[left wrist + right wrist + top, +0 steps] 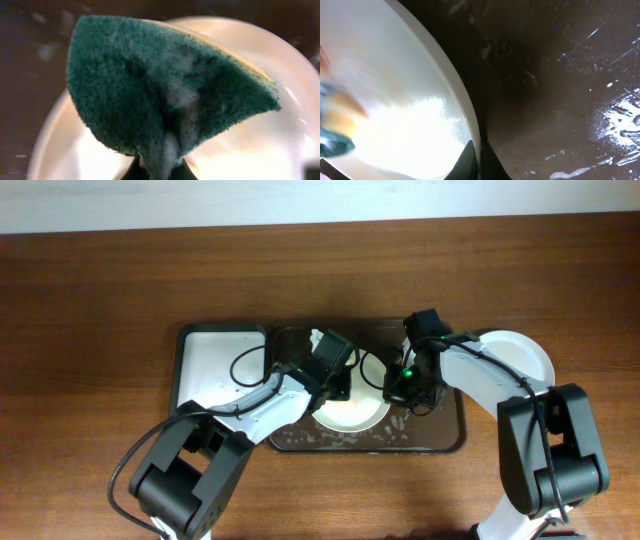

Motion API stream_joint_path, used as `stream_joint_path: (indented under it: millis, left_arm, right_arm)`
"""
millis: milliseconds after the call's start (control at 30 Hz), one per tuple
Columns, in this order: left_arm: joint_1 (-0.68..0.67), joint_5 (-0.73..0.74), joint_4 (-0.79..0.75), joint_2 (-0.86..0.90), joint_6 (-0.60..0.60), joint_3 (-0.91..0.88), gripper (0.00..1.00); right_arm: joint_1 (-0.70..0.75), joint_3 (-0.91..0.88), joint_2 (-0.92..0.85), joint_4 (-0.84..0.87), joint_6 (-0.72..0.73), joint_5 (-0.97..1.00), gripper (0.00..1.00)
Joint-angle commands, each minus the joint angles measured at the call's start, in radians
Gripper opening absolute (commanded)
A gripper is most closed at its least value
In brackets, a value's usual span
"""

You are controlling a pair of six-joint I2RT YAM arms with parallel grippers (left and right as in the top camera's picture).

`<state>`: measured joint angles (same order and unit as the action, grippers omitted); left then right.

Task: Clean dirty plates on tray and stack at the side
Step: 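Scrub the held plate with the sponge in the left gripper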

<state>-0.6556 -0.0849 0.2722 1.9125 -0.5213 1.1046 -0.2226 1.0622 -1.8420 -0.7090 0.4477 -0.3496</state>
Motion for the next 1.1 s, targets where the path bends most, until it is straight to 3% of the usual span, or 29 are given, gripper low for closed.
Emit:
stream_joint_path:
  millis: [0, 100, 233, 300, 467, 567, 633, 867, 1067]
  left_arm:
    - [0.010, -0.067, 0.055, 0.016, -0.001, -0.010, 0.00]
    - [0.010, 0.165, 0.127, 0.016, 0.007, -0.010, 0.00]
    - [0.010, 0.528, 0.117, 0.016, 0.113, -0.010, 0.00]
    - [0.010, 0.575, 0.085, 0.016, 0.134, -0.011, 0.00]
    - [0.010, 0.417, 0.058, 0.016, 0.111, -0.010, 0.06]
    - [0.011, 0.296, 0.050, 0.015, 0.111, -0.006, 0.31]
    - [0.011, 0.267, 0.052, 0.014, 0.112, 0.016, 0.41]
    - [0.010, 0.172, 0.074, -0.024, 0.130, 0.077, 0.42]
    - [0.010, 0.139, 0.119, -0.024, 0.130, 0.076, 0.50]
  right_arm:
    - [-0.006, -0.020, -0.021, -0.017, -0.022, 0.020, 0.04]
    - [-0.006, -0.020, -0.021, -0.020, -0.025, 0.020, 0.04]
    - [-0.006, -0.020, -0.021, -0.021, -0.025, 0.020, 0.04]
    - [-0.006, -0.020, -0.021, -0.021, -0.024, 0.020, 0.04]
    - [-0.006, -0.020, -0.021, -0.022, -0.025, 0.020, 0.04]
    - [-0.006, -0.020, -0.021, -0.022, -0.025, 0.020, 0.04]
    - [-0.006, -0.020, -0.021, -0.022, -0.025, 0.020, 0.04]
    - [-0.006, -0.020, -0.021, -0.024, -0.025, 0.021, 0.04]
    - [-0.006, -0.020, -0.021, -0.024, -0.025, 0.021, 0.04]
